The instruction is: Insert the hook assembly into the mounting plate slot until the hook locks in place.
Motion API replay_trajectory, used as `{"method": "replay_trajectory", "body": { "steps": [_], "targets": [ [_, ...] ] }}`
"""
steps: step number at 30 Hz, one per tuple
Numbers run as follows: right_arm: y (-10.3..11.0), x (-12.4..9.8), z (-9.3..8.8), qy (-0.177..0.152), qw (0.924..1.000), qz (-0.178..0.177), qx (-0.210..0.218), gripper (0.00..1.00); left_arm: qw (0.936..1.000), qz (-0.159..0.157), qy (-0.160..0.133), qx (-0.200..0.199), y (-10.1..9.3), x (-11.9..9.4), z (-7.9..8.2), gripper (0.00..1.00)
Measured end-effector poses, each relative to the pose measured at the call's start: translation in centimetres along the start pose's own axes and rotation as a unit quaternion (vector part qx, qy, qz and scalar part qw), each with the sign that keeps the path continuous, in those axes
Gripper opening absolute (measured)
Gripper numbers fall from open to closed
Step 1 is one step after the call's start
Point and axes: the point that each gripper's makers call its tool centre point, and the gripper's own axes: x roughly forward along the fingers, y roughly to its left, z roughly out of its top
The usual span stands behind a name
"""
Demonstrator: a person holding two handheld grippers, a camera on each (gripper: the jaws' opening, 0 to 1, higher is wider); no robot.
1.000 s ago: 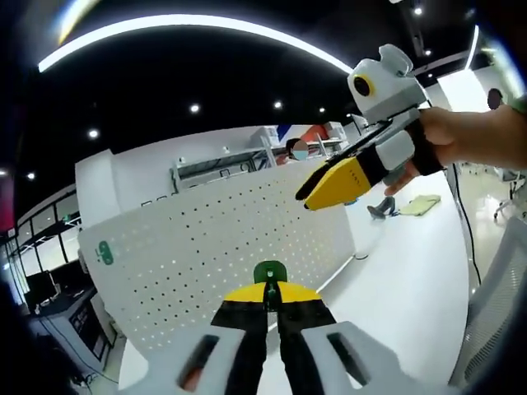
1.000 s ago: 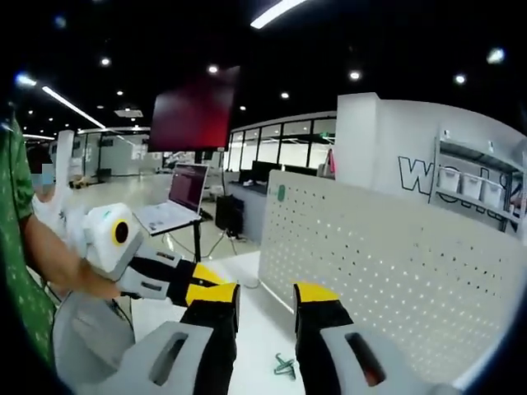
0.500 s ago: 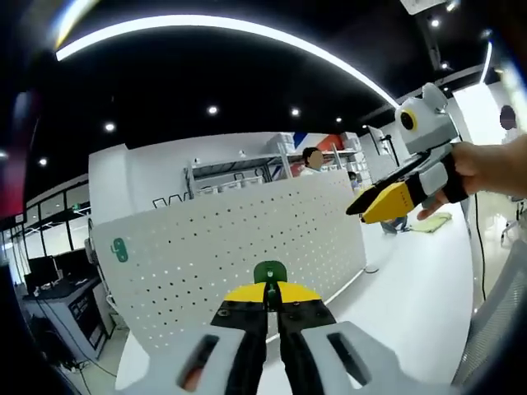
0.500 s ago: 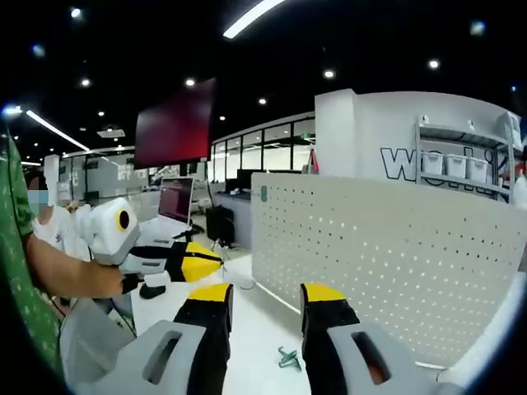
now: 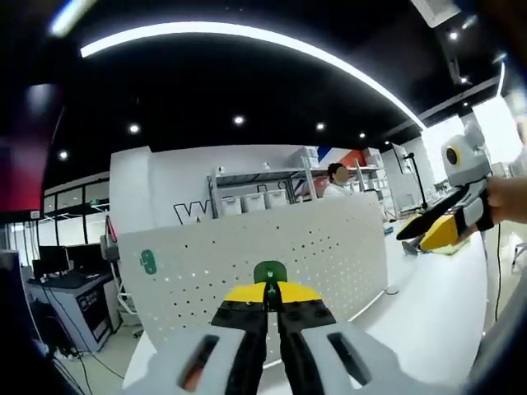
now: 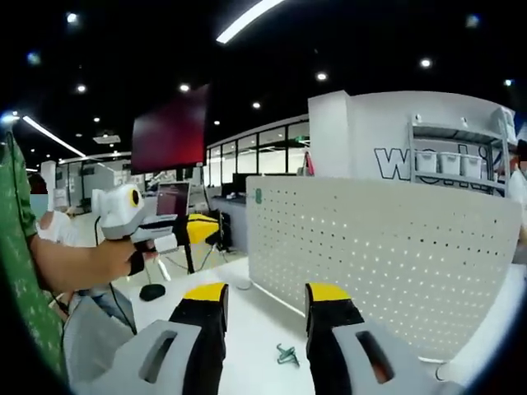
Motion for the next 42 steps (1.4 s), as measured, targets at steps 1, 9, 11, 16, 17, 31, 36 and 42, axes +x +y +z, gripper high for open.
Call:
{"method": "replay_trajectory", "body": {
  "steps": [1, 9, 11, 16, 17, 31, 36, 42],
  "targets": [
    [-0.1, -0.1, 0.0, -0.001, 1.0000, -0.001, 0.001, 0.38, 1.0000, 0.005, -0.004, -0.002, 0.4, 0.1, 0.3, 0.03],
    [-0.7, -0.8, 0.1, -0.007, 0.9999, -0.007, 0.009, 0.40, 0.9988, 0.043, -0.024, -0.007, 3.3, 1.2, 1.7, 0.03],
    [-0.8, -0.9, 0.1, -0.008, 0.9999, -0.008, 0.008, 0.40, 0.9983, 0.051, -0.028, -0.007, 3.8, 1.6, 2.0, 0.03],
    [-1.3, -0.9, 0.0, -0.007, 0.9999, -0.009, 0.010, 0.42, 0.9973, 0.064, -0.036, -0.004, 4.9, 2.7, 2.6, 0.03],
    [-1.3, -0.9, 0.0, -0.008, 0.9999, -0.009, 0.011, 0.42, 0.9971, 0.066, -0.037, -0.003, 5.1, 2.9, 2.7, 0.03],
    [-2.1, -0.4, -0.6, -0.004, 0.9998, -0.004, 0.020, 0.45, 0.9930, 0.110, -0.042, 0.010, 9.7, 6.4, 3.0, 0.03],
    [-2.5, -0.1, -0.7, -0.002, 0.9997, -0.004, 0.025, 0.46, 0.9914, 0.123, -0.045, 0.010, 11.3, 7.8, 2.9, 0.03],
    [-3.4, -0.2, -0.6, -0.004, 0.9994, -0.015, 0.032, 0.50, 0.9901, 0.133, -0.044, 0.003, 12.5, 9.4, 2.2, 0.03]
  ]
}}
